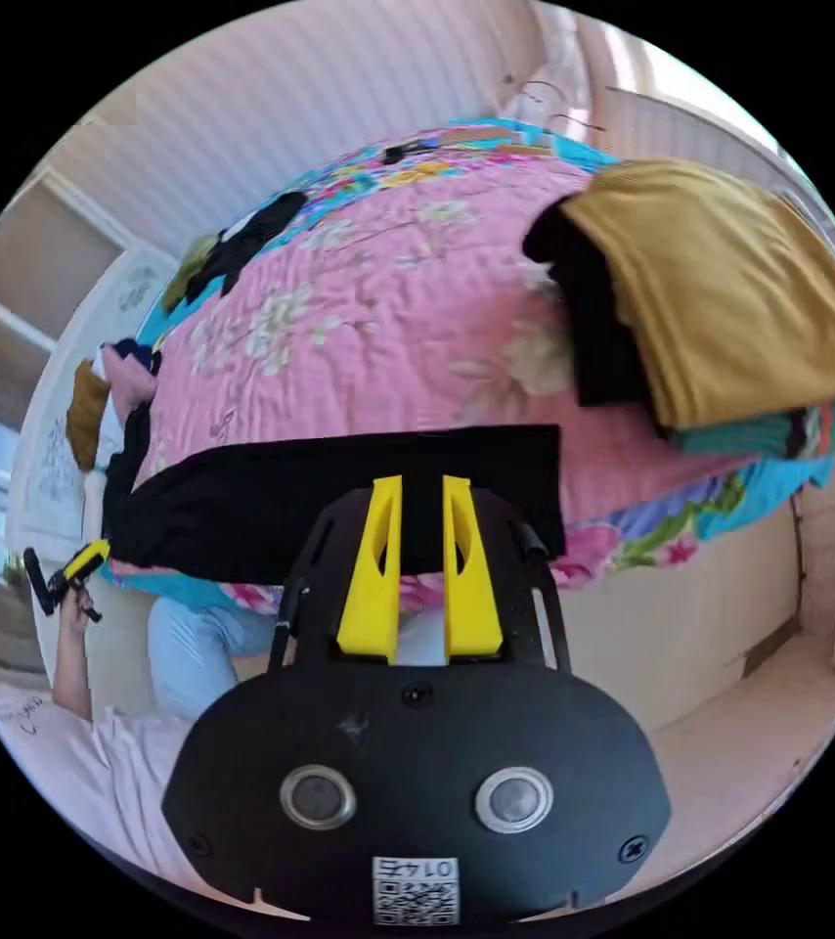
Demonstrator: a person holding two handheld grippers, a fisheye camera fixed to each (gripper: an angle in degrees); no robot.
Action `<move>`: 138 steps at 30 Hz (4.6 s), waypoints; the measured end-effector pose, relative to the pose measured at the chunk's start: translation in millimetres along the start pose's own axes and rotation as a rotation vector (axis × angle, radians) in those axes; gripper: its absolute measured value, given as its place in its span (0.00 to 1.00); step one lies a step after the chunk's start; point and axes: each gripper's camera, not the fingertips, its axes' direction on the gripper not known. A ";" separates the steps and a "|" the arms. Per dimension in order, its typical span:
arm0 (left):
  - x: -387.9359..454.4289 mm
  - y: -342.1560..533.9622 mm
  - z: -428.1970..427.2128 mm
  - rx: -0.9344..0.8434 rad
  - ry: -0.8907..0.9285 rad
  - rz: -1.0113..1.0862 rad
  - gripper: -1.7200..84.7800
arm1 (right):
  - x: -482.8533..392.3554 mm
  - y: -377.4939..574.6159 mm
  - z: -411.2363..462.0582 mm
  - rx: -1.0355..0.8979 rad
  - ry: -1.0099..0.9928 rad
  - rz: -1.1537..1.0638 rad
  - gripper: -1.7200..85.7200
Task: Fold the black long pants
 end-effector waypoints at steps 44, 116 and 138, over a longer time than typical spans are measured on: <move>296.9 -323.6 123.9 -0.221 0.103 0.568 0.01 | 261.3 204.5 -77.8 -0.284 -0.385 -0.352 0.04; 353.0 -581.5 288.2 -0.506 0.389 0.599 0.07 | 352.8 61.8 -22.1 -0.129 -0.335 0.062 0.03; 299.1 -531.8 242.9 -0.379 0.235 0.459 0.07 | 230.3 -31.6 -17.8 -0.131 -0.251 -0.169 0.05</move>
